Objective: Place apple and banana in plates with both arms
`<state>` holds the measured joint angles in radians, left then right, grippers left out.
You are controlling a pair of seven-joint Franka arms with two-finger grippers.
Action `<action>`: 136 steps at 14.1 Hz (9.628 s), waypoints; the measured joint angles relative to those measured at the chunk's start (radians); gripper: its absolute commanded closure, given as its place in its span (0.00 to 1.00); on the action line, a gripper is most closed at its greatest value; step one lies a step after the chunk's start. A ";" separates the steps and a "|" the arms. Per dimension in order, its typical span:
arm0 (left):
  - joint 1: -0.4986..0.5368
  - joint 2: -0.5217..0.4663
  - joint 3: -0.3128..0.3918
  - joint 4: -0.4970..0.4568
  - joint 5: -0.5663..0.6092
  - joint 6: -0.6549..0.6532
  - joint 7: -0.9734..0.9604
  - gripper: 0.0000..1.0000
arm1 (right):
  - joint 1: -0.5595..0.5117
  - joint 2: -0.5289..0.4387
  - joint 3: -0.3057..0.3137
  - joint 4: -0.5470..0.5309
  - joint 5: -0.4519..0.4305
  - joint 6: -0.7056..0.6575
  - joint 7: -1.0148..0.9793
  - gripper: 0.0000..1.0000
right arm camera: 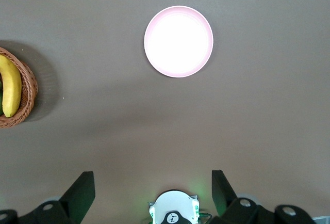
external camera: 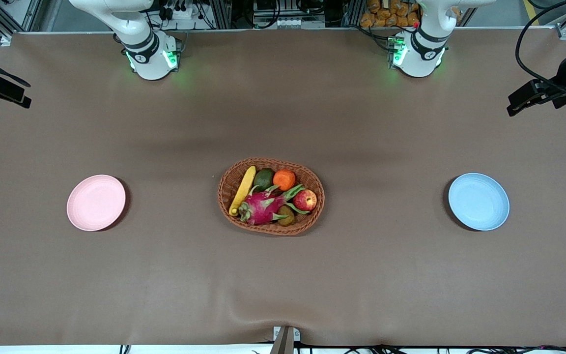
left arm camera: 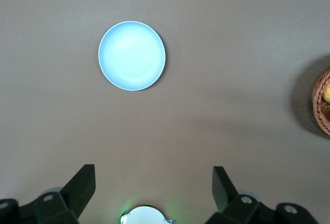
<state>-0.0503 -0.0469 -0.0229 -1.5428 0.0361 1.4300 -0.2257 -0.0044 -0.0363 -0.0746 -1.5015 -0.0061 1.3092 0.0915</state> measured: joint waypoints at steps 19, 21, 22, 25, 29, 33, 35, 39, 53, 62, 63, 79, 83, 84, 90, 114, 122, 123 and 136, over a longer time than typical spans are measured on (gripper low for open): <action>-0.004 0.028 -0.003 0.000 -0.001 0.000 0.000 0.00 | -0.006 0.000 -0.004 0.000 -0.009 0.000 0.000 0.00; -0.014 0.046 -0.005 0.000 -0.009 0.002 -0.004 0.00 | -0.006 0.000 -0.004 0.000 -0.009 0.000 0.000 0.00; -0.025 0.060 -0.006 0.000 -0.012 0.006 -0.019 0.00 | -0.006 0.000 -0.004 0.000 -0.009 0.000 0.000 0.00; -0.043 0.103 -0.021 0.000 -0.014 0.033 -0.077 0.00 | -0.006 0.000 -0.003 0.000 -0.009 -0.001 0.000 0.00; -0.044 0.131 -0.038 0.000 -0.035 0.061 -0.146 0.00 | -0.004 0.000 -0.001 0.000 -0.009 -0.001 0.000 0.00; -0.051 0.184 -0.098 -0.001 -0.069 0.125 -0.336 0.00 | 0.000 0.000 0.002 0.000 -0.009 -0.001 0.000 0.00; -0.055 0.209 -0.116 -0.001 -0.077 0.149 -0.395 0.00 | 0.000 0.000 0.002 0.000 -0.009 -0.001 0.000 0.00; -0.059 0.250 -0.122 -0.001 -0.129 0.203 -0.489 0.00 | 0.002 0.000 0.003 0.000 -0.009 -0.002 0.000 0.00; -0.295 0.505 -0.128 0.030 -0.132 0.454 -0.944 0.00 | 0.103 0.125 0.015 0.000 -0.006 0.015 0.000 0.00; -0.454 0.739 -0.127 0.118 -0.132 0.688 -1.382 0.00 | 0.224 0.249 0.020 0.001 0.023 -0.017 -0.049 0.00; -0.460 0.749 -0.127 0.121 -0.132 0.704 -1.411 0.00 | 0.222 0.251 0.019 0.002 0.031 0.006 -0.058 0.00; -0.491 0.832 -0.123 0.124 -0.125 0.825 -1.487 0.00 | 0.332 0.344 0.028 0.002 0.186 0.369 -0.542 0.00; -0.493 0.834 -0.122 0.124 -0.125 0.825 -1.487 0.00 | 0.374 0.396 0.029 0.003 0.186 0.460 -0.628 0.00; -0.494 0.837 -0.122 0.124 -0.125 0.825 -1.487 0.00 | 0.402 0.408 0.030 0.003 0.186 0.495 -0.629 0.00; -0.494 0.861 -0.119 0.123 -0.125 0.825 -1.487 0.16 | 0.472 0.480 0.023 0.007 0.138 0.695 -0.868 0.00; -0.021 0.487 -0.103 0.160 -0.093 0.242 -0.684 1.00 | 0.546 0.728 0.027 0.090 0.137 0.871 -1.137 0.08; 0.118 0.490 -0.102 0.042 0.005 0.310 -0.414 1.00 | 0.539 0.756 0.020 0.060 0.137 0.931 -1.134 0.32; 0.125 0.490 -0.102 0.029 0.006 0.332 -0.397 1.00 | 0.539 0.757 0.020 0.057 0.137 0.935 -1.134 0.35; 0.259 0.540 -0.102 -0.342 0.154 0.932 -0.282 1.00 | 0.540 0.753 0.023 0.056 0.139 0.936 -1.133 0.86</action>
<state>0.2082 0.4932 -0.1245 -1.8846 0.1901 2.3615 -0.5076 0.5361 0.7163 -0.0520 -1.4451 0.1326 2.2448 -1.0413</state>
